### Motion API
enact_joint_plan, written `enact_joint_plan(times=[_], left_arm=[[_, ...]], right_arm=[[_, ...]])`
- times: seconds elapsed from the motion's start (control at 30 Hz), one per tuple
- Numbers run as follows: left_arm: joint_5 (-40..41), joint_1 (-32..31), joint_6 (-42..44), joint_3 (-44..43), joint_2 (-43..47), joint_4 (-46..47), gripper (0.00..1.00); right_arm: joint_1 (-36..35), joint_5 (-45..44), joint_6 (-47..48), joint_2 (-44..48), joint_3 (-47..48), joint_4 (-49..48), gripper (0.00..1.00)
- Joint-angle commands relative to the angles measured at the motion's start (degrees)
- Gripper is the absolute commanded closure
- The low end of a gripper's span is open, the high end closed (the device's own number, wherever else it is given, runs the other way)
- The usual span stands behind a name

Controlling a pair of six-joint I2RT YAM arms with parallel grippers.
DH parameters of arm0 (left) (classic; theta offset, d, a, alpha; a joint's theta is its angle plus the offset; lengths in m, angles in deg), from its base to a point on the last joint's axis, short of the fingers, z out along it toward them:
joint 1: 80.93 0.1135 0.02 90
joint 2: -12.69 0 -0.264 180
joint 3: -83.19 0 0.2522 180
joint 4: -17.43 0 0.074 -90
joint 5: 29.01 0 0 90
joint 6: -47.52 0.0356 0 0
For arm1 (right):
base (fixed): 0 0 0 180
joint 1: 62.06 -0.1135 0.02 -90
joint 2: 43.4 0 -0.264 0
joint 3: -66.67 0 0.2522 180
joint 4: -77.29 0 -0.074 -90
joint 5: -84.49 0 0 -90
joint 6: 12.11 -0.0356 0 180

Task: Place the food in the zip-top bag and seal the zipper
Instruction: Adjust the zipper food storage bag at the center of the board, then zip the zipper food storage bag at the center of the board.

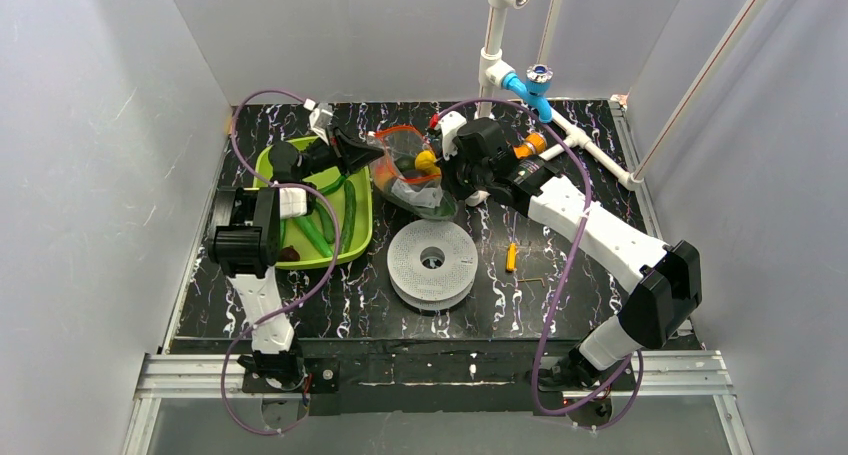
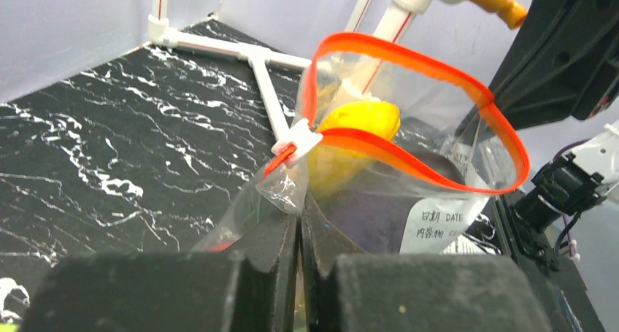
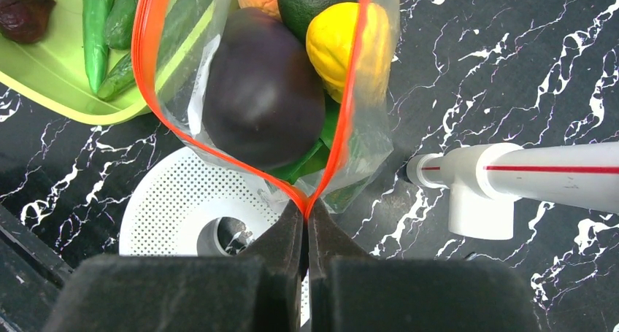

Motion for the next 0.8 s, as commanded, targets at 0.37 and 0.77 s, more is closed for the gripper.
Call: enact_joint_plan(times=[0.37, 0.77], left_arm=[[0.1, -1.3, -8.2, 10.1, 12.7, -1.2, 1.0], [-3.8, -1.8, -15.4, 6.6, 10.0, 1.0, 1.0]], right_arm=[[-7.4, -13.7, 11.7, 1.6, 7.0, 4.4, 0.47], [-10.1, -6.1, 14.2, -5.0, 23.7, 3.9, 0.06]])
